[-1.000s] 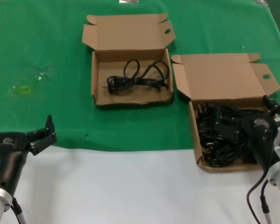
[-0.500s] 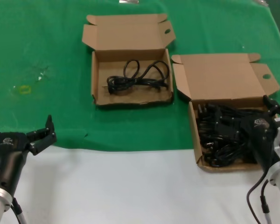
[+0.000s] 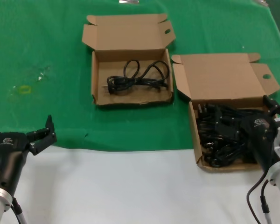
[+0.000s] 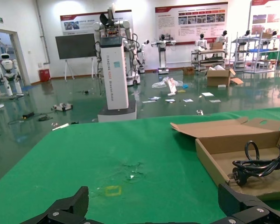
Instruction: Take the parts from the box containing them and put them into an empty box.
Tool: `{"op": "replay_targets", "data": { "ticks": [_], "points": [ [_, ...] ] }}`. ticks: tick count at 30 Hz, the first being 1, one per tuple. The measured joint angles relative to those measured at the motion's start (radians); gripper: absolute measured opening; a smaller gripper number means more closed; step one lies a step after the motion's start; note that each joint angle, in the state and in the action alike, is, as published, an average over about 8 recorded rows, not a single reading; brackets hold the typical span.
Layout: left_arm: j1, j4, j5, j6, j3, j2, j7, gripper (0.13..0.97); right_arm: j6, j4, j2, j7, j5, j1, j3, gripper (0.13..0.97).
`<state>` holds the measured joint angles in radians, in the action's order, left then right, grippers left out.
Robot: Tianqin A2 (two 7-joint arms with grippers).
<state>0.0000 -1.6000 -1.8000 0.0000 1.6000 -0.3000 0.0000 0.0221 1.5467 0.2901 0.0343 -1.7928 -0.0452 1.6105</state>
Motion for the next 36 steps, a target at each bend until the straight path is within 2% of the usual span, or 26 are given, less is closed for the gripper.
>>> {"op": "replay_targets", "data": {
  "ticks": [36],
  "points": [
    [0.000,0.000,0.000,0.000,0.000,0.000,0.000,0.966,0.000,0.000,0.000,0.000,0.000,0.000,0.000,0.966]
  ]
}}
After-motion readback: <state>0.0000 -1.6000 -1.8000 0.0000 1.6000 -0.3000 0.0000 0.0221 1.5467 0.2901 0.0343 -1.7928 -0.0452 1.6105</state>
